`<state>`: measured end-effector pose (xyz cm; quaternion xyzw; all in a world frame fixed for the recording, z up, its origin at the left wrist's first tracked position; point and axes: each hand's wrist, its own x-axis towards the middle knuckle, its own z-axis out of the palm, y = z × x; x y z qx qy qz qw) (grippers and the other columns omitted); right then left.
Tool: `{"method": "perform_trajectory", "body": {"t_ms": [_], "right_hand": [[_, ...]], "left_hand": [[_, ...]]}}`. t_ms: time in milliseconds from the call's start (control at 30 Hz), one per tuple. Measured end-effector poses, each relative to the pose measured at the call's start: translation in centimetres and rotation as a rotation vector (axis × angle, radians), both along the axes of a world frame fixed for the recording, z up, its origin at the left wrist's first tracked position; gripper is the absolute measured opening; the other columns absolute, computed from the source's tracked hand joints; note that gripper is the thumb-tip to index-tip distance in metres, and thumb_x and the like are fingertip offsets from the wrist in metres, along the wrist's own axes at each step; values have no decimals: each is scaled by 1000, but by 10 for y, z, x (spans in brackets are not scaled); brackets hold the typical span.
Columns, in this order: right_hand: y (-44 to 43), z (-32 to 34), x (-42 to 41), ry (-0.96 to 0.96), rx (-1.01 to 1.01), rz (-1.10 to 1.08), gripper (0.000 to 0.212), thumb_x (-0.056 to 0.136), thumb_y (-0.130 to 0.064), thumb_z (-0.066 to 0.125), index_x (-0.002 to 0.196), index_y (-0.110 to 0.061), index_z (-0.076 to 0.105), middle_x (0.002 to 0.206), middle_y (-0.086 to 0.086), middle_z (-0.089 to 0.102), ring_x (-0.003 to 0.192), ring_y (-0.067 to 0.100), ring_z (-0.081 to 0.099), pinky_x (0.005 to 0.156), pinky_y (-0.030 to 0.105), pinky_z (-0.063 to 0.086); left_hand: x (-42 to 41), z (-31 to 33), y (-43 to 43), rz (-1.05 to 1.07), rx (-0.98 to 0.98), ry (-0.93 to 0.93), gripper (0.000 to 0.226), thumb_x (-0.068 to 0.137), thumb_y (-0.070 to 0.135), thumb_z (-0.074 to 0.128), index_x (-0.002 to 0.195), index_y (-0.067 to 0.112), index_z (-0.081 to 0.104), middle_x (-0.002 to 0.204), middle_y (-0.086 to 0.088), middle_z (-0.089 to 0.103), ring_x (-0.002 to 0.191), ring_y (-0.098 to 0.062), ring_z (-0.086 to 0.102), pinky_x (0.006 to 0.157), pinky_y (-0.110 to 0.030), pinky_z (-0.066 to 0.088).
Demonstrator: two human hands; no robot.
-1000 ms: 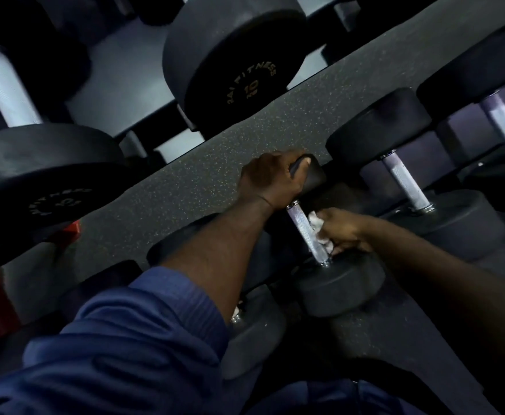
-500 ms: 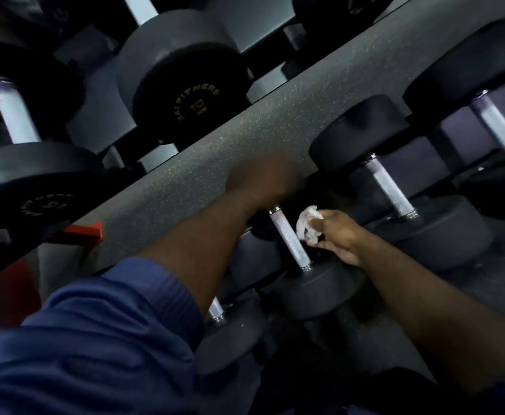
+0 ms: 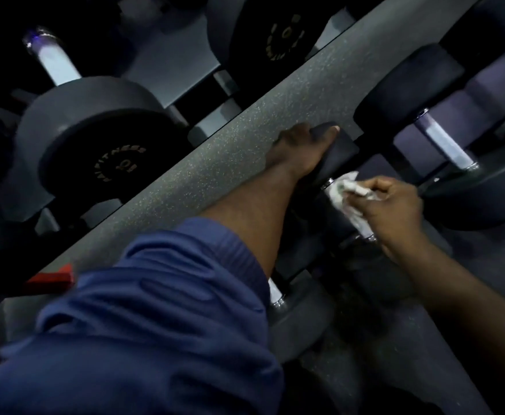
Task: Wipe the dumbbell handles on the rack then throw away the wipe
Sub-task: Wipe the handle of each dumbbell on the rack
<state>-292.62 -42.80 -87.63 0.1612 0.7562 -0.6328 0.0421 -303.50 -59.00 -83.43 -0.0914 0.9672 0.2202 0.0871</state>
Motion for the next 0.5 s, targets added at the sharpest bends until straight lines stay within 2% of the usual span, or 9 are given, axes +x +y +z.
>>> {"method": "perform_trajectory", "body": {"t_ms": [100, 133, 200, 233, 267, 333, 367, 433, 500], "right_hand": [[18, -9, -22, 6, 167, -198, 18, 74, -23, 85, 91, -24, 80, 84, -13, 76, 76, -2, 68, 78, 24, 59], [17, -10, -29, 6, 197, -206, 20, 78, -19, 81, 97, -22, 81, 90, -12, 77, 79, -2, 69, 78, 16, 56], [-1, -9, -31, 42, 312, -71, 21, 84, -10, 74, 104, -14, 80, 100, -4, 76, 90, 2, 68, 73, -1, 41], [-12, -11, -30, 51, 351, 27, 20, 87, -8, 71, 105, -8, 79, 103, 4, 77, 94, 8, 69, 71, 1, 39], [-23, -12, -28, 43, 376, 121, 18, 91, -9, 66, 105, -4, 76, 105, 12, 76, 98, 18, 70, 75, 8, 43], [-41, -13, -23, -5, 452, 248, 19, 99, -15, 53, 106, -2, 65, 105, 22, 71, 98, 38, 67, 81, 33, 48], [-45, -14, -21, -31, 496, 290, 25, 102, -20, 48, 112, 0, 59, 109, 24, 68, 100, 42, 64, 83, 39, 48], [-49, -11, -18, -45, 588, 363, 40, 105, -27, 42, 130, 4, 50, 122, 23, 63, 109, 42, 61, 89, 42, 46], [-46, -9, -20, -25, 642, 413, 43, 106, -27, 40, 134, 5, 47, 127, 23, 61, 113, 42, 60, 91, 42, 46]], "left_hand": [[3, -7, 1, 57, -75, 110, 73, 81, 88, 39, 109, 29, 72, 107, -4, 75, 100, -30, 71, 86, -41, 57], [3, -9, 2, 52, -90, 123, 71, 83, 87, 40, 109, 30, 72, 107, -3, 75, 100, -30, 71, 85, -40, 56], [4, -8, 2, 42, -121, 158, 68, 86, 84, 42, 108, 28, 73, 108, -4, 75, 102, -31, 70, 85, -39, 54], [5, -7, 3, 35, -126, 165, 66, 88, 83, 43, 109, 27, 73, 109, -5, 75, 102, -31, 70, 84, -38, 53], [4, -7, 3, 30, -131, 171, 66, 89, 81, 44, 110, 27, 73, 109, -5, 75, 103, -31, 70, 84, -38, 53], [5, -9, 2, 24, -157, 173, 66, 90, 81, 42, 113, 27, 73, 108, -4, 76, 102, -31, 70, 85, -37, 53], [5, -9, 2, 22, -163, 176, 66, 90, 81, 42, 114, 27, 73, 108, -4, 76, 102, -30, 70, 85, -37, 54], [4, -10, 2, 22, -168, 182, 67, 90, 81, 41, 115, 27, 72, 108, -4, 76, 102, -30, 70, 85, -37, 54], [3, -11, 2, 22, -167, 181, 67, 89, 82, 41, 116, 29, 71, 109, -4, 76, 103, -30, 70, 85, -37, 52]]}}
